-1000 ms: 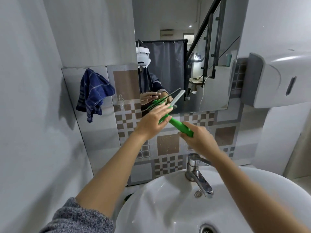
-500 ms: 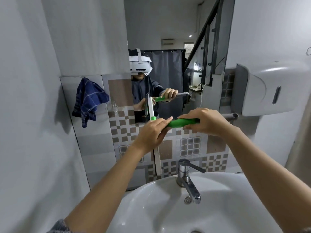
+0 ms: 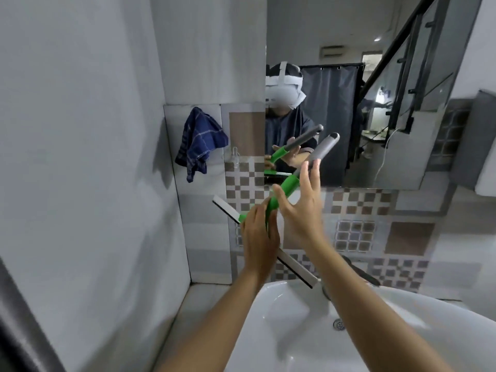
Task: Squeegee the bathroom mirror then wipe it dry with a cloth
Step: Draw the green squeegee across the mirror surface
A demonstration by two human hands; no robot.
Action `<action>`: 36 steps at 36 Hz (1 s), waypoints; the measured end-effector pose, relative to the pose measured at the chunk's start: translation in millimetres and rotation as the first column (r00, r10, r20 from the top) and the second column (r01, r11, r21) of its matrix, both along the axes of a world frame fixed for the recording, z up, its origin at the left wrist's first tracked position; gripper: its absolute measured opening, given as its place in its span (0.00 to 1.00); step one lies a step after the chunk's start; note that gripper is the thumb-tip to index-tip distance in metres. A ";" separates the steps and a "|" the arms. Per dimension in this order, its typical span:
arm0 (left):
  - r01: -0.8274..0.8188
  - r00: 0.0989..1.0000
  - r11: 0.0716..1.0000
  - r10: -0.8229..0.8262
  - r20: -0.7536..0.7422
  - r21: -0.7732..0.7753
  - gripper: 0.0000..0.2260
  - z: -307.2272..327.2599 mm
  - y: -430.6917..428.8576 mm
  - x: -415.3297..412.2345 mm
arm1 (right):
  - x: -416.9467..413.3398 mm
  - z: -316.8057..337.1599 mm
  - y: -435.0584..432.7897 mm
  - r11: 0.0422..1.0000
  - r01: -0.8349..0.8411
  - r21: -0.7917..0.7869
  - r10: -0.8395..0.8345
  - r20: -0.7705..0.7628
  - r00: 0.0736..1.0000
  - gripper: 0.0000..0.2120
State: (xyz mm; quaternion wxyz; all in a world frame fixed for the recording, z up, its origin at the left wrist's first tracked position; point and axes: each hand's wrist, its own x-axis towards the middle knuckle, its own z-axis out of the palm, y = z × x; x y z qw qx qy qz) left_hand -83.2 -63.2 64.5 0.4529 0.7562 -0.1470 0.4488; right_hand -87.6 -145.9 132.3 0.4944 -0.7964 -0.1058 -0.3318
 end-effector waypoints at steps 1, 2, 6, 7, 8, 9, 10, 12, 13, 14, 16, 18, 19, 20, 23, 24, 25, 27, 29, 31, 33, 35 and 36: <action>-0.036 0.999 0.999 0.036 -0.002 0.005 0.23 -5.7 4.5 -1.4 | 2.7 -3.6 10.0 0.998 -0.015 0.066 0.018 -0.037 0.999 0.38; -0.069 0.998 0.998 0.069 -0.005 0.010 0.22 -11.0 9.3 -3.4 | 6.1 -7.4 18.8 0.992 -0.036 0.121 0.043 -0.056 0.997 0.38; -0.104 0.993 0.995 0.103 -0.056 -0.007 0.20 -28.9 31.4 -6.4 | 21.5 -22.3 44.4 0.973 -0.142 0.180 0.161 -0.100 0.982 0.40; -0.092 0.993 0.996 0.091 -0.078 -0.012 0.21 -33.7 38.0 -6.0 | 24.5 -25.1 48.8 0.969 -0.162 0.186 0.185 -0.112 0.976 0.40; -0.080 0.991 0.997 0.079 -0.108 -0.008 0.21 -39.1 45.2 -5.6 | 26.5 -27.4 52.3 0.961 -0.189 0.203 0.217 -0.122 0.969 0.40; -0.065 0.987 0.998 0.065 -0.145 0.004 0.19 -43.5 52.8 -4.9 | 28.8 -30.1 55.4 0.951 -0.218 0.218 0.249 -0.129 0.960 0.40; -0.044 0.982 0.999 0.046 -0.186 0.015 0.18 -47.3 59.9 -5.1 | 30.4 -32.6 57.9 0.946 -0.241 0.218 0.274 -0.134 0.953 0.39; 0.027 0.961 1.000 -0.025 -0.274 0.003 0.16 -52.4 72.5 -7.5 | 34.4 -39.1 63.9 0.939 -0.285 0.190 0.313 -0.135 0.940 0.39; 0.067 0.948 0.998 -0.069 -0.311 -0.019 0.16 -54.9 77.8 -9.3 | 36.3 -42.6 67.3 0.933 -0.314 0.175 0.338 -0.130 0.932 0.39; 0.102 0.934 0.994 -0.111 -0.339 -0.045 0.17 -56.9 82.0 -11.3 | 38.3 -46.7 70.4 0.927 -0.340 0.162 0.361 -0.131 0.923 0.39; 0.138 0.912 0.986 -0.165 -0.376 -0.099 0.19 -63.7 89.3 -12.2 | 42.4 -54.9 76.4 0.915 -0.380 0.134 0.397 -0.133 0.908 0.39; 0.129 0.899 0.979 -0.182 -0.399 -0.156 0.20 -70.9 94.4 -10.0 | 46.1 -62.2 80.3 0.909 -0.402 0.113 0.415 -0.145 0.898 0.39; 0.119 0.894 0.975 -0.188 -0.406 -0.187 0.21 -73.4 96.1 -8.5 | 48.3 -65.9 81.4 0.905 -0.411 0.113 0.425 -0.153 0.892 0.39; 0.111 0.890 0.971 -0.192 -0.413 -0.213 0.22 -75.5 97.1 -7.1 | 50.7 -69.2 81.8 0.900 -0.420 0.115 0.434 -0.161 0.886 0.39; 0.110 0.882 0.962 -0.210 -0.423 -0.249 0.24 -79.8 99.0 -2.8 | 57.7 -77.5 81.2 0.887 -0.444 0.126 0.461 -0.174 0.870 0.39; 0.113 0.880 0.960 -0.216 -0.423 -0.256 0.24 -81.2 99.2 -0.9 | 60.2 -80.1 80.6 0.885 -0.447 0.129 0.464 -0.179 0.868 0.39; 0.115 0.878 0.958 -0.222 -0.424 -0.263 0.24 -83.0 99.1 1.2 | 62.3 -82.2 80.0 0.884 -0.450 0.128 0.467 -0.181 0.866 0.39; 0.116 0.874 0.954 -0.230 -0.428 -0.277 0.24 -85.5 97.8 5.3 | 65.7 -85.2 79.0 0.880 -0.455 0.135 0.473 -0.178 0.863 0.39; 0.115 0.869 0.950 -0.238 -0.434 -0.291 0.23 -87.1 96.0 9.9 | 69.6 -87.0 78.5 0.877 -0.457 0.148 0.479 -0.179 0.860 0.39; 0.116 0.860 0.942 -0.254 -0.444 -0.315 0.23 -87.9 94.8 15.1 | 73.8 -88.2 77.7 0.878 -0.453 0.157 0.477 -0.184 0.860 0.39; 0.114 0.849 0.933 -0.270 -0.454 -0.342 0.22 -88.5 94.6 20.8 | 77.7 -89.7 76.2 0.875 -0.455 0.163 0.481 -0.189 0.856 0.39; 0.106 0.839 0.920 -0.287 -0.463 -0.378 0.21 -90.7 94.4 26.0 | 81.7 -92.7 74.8 0.871 -0.464 0.162 0.489 -0.197 0.849 0.38; 0.100 0.835 0.915 -0.291 -0.467 -0.391 0.20 -92.4 94.2 28.6 | 83.6 -94.3 74.4 0.871 -0.465 0.159 0.490 -0.203 0.848 0.38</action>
